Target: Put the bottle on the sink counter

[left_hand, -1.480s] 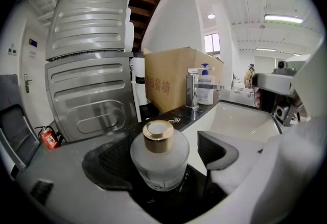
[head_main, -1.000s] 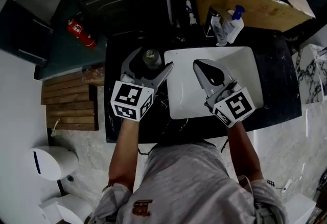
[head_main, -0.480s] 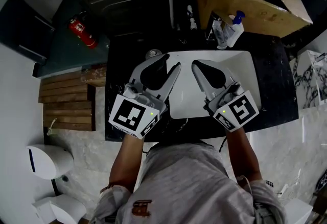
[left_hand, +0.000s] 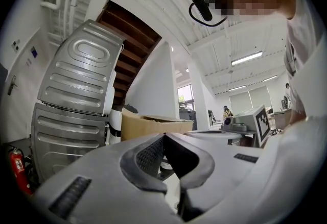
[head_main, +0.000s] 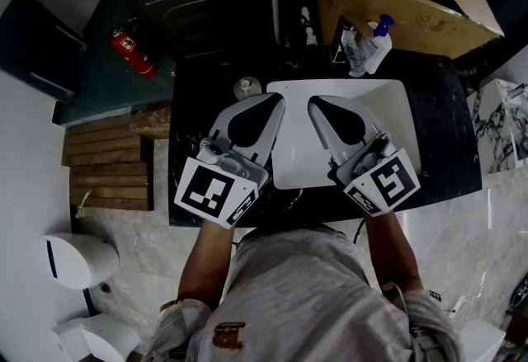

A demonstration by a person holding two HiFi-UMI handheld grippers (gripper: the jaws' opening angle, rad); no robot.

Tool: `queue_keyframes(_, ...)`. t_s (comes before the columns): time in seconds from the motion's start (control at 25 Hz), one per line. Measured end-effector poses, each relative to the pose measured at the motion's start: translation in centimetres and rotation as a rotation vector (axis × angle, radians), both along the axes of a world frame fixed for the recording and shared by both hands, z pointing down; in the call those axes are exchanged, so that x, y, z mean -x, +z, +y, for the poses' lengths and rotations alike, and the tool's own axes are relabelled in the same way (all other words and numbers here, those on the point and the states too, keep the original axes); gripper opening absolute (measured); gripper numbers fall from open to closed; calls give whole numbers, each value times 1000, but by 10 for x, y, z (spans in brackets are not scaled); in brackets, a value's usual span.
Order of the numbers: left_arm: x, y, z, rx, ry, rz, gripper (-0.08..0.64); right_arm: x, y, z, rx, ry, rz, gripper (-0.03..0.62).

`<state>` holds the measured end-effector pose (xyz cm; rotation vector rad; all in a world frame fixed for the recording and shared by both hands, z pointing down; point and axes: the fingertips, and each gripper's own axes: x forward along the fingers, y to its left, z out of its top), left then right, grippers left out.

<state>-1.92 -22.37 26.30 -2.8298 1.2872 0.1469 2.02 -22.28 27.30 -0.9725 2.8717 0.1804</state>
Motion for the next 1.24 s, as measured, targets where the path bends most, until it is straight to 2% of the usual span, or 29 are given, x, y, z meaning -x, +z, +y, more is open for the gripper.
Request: queue_keyframes(1.24, -3, 3, 12, 2, 16, -13, 2, 2, 3, 9, -5, 9, 14, 0)
